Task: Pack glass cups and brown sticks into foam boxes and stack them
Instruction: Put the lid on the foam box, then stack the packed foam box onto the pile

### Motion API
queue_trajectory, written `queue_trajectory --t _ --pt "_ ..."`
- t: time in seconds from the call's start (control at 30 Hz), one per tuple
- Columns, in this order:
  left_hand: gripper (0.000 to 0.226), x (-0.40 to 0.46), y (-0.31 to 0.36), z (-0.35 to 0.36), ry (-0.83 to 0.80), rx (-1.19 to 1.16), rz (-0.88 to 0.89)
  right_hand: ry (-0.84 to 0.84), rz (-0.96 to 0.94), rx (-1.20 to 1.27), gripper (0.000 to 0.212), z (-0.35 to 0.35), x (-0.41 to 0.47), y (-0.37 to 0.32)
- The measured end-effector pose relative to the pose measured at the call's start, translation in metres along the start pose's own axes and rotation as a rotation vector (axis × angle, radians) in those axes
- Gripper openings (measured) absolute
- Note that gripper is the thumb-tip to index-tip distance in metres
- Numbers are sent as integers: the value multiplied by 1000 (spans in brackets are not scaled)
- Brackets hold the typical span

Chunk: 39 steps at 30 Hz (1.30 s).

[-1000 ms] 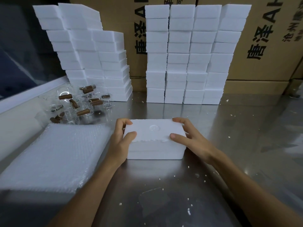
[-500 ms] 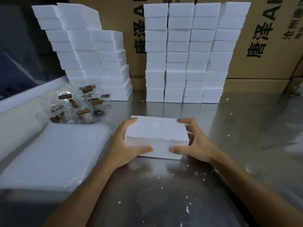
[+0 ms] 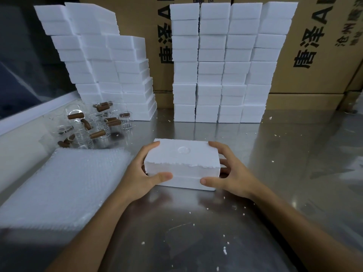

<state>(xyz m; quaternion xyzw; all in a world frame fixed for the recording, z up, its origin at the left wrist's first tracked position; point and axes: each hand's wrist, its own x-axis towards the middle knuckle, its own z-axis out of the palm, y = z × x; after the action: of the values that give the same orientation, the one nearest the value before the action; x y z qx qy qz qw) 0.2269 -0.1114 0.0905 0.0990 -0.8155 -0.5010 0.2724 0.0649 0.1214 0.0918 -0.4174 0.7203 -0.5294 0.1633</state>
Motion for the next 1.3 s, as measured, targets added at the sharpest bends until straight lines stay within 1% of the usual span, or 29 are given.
queue_trajectory --t 0.1,0.2,0.3,0.33,0.4,0.47,0.5,0.57,0.67,0.73,0.83,1.0,1.13,1.23,1.3 --pt "82 -2 -3 1 30 -31 -20 27 -14 23 95 -1 2 0" --pt "74 -2 -6 5 59 -67 -17 61 -18 2 94 1 1 -2" --pt "72 1 -11 8 132 -90 -11 155 -19 -95 91 12 -3 -7" --pt "73 1 -11 8 172 -59 -11 199 -30 -183 91 18 -6 -9" --pt "74 1 -8 10 241 86 -10 242 -86 -402 98 29 -10 -15" --pt "70 3 -7 10 286 263 -7 195 -142 -542 106 37 -12 -21" --pt "68 3 -7 10 296 323 -5 165 -160 -584 107 39 -13 -25" --pt "69 4 -7 11 270 371 -24 128 -185 -642 100 37 -14 -29" --pt "82 1 -6 15 169 402 -61 119 -196 -706 81 36 -14 -33" --pt "88 -2 -3 19 88 363 -53 125 -176 -786 72 40 -14 -35" --pt "83 -2 -1 22 36 251 -34 144 -141 -863 68 50 -10 -36" --pt "78 -3 -2 21 56 208 -64 167 -106 -891 67 59 13 -34" --pt "73 -3 2 25 73 213 -106 214 -146 -959 62 70 48 -30" --pt "68 0 -3 28 149 259 -155 225 -146 -1019 60 75 81 -25" --pt "59 0 -6 28 198 287 -150 223 -144 -1044 57 79 105 -22"
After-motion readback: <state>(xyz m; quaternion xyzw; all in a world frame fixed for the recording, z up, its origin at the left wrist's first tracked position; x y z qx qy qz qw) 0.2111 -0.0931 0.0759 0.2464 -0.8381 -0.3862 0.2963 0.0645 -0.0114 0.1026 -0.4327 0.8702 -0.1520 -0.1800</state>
